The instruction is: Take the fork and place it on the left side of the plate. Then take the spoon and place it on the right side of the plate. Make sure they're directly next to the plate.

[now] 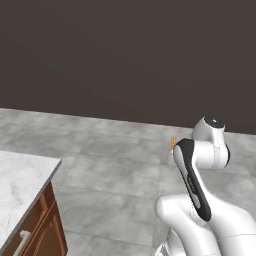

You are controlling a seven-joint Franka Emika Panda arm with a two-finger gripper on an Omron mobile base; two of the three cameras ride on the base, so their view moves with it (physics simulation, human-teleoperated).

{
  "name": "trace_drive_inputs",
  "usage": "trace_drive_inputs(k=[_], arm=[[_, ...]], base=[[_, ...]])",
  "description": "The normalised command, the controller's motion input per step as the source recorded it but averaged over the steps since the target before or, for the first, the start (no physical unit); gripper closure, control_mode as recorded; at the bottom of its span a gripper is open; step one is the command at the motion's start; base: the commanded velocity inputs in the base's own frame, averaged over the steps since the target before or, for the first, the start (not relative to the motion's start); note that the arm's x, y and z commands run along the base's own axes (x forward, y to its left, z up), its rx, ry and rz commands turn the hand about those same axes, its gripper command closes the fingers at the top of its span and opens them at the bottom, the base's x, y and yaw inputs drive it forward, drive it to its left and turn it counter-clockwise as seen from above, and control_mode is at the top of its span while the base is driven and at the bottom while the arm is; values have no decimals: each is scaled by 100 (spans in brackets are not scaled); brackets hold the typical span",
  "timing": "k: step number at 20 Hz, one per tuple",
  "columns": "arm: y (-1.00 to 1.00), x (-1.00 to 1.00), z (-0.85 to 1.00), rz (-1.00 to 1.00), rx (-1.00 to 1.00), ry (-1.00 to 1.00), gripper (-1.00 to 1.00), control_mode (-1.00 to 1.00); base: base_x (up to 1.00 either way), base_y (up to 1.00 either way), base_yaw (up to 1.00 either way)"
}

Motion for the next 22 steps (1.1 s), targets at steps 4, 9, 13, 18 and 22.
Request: trace_drive_inputs(k=[4, 9, 13, 18, 22], arm=[[0, 0, 0, 0, 0, 0, 100, 100], [0, 0, 0, 0, 0, 0, 100, 100], [0, 0, 0, 0, 0, 0, 100, 100], [0, 0, 0, 0, 0, 0, 100, 100], [0, 0, 0, 0, 0, 0, 100, 100]], base=[[100, 0, 2], [100, 0, 11], [100, 0, 18], [100, 0, 24], [100, 0, 33]])
